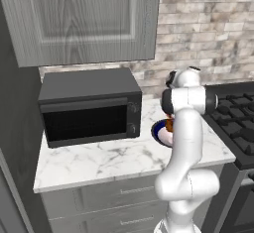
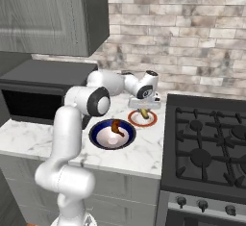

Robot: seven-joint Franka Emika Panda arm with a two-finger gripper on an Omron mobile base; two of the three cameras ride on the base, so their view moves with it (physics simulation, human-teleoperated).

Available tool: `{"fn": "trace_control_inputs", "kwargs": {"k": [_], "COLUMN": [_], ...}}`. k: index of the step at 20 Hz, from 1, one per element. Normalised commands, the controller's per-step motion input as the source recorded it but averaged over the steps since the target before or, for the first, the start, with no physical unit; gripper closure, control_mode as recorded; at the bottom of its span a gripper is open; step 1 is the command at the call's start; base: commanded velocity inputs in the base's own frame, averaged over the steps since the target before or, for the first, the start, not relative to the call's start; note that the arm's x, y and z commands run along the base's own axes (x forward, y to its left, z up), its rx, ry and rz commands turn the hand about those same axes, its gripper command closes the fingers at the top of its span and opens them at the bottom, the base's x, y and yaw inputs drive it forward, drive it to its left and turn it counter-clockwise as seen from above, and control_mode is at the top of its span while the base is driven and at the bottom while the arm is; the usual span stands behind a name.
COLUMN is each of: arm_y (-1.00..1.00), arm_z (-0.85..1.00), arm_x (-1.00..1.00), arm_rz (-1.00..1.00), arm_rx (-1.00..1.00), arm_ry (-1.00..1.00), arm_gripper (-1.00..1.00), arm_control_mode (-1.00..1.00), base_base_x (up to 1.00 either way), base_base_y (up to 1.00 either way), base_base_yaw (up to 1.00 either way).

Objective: Remove the banana from the bowl and place it on the small plate. Then place the bowl with only the chicken drumstick in the microwave, close the door, and press the start button to microwave the chicken drumstick.

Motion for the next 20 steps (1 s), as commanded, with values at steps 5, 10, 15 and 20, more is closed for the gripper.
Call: {"fn": "trace_control_inputs", "kwargs": {"k": [5, 10, 15, 20], "arm_y": [-0.25, -0.10, 0.31, 0.54], "arm_z": [-0.49, -0.40, 0.01, -0.05], "arm_x": [0.60, 0.28, -0.85, -0.42], "arm_rz": [0.07, 0.05, 0.01, 0.00], "arm_rx": [0.02, 0.01, 0.00, 0.00], "arm_ry": [0.14, 0.07, -0.15, 0.00], "arm_gripper": [1.00, 1.00, 1.00, 1.00], "arm_control_mode": [-1.00, -1.00, -1.00, -1.00], "base_base_x": [0.00, 0.00, 0.00, 0.00], "base_base_y": [0.00, 0.00, 0.00, 0.00], "base_base_yaw": [0.00, 0.00, 0.00, 0.00]}}
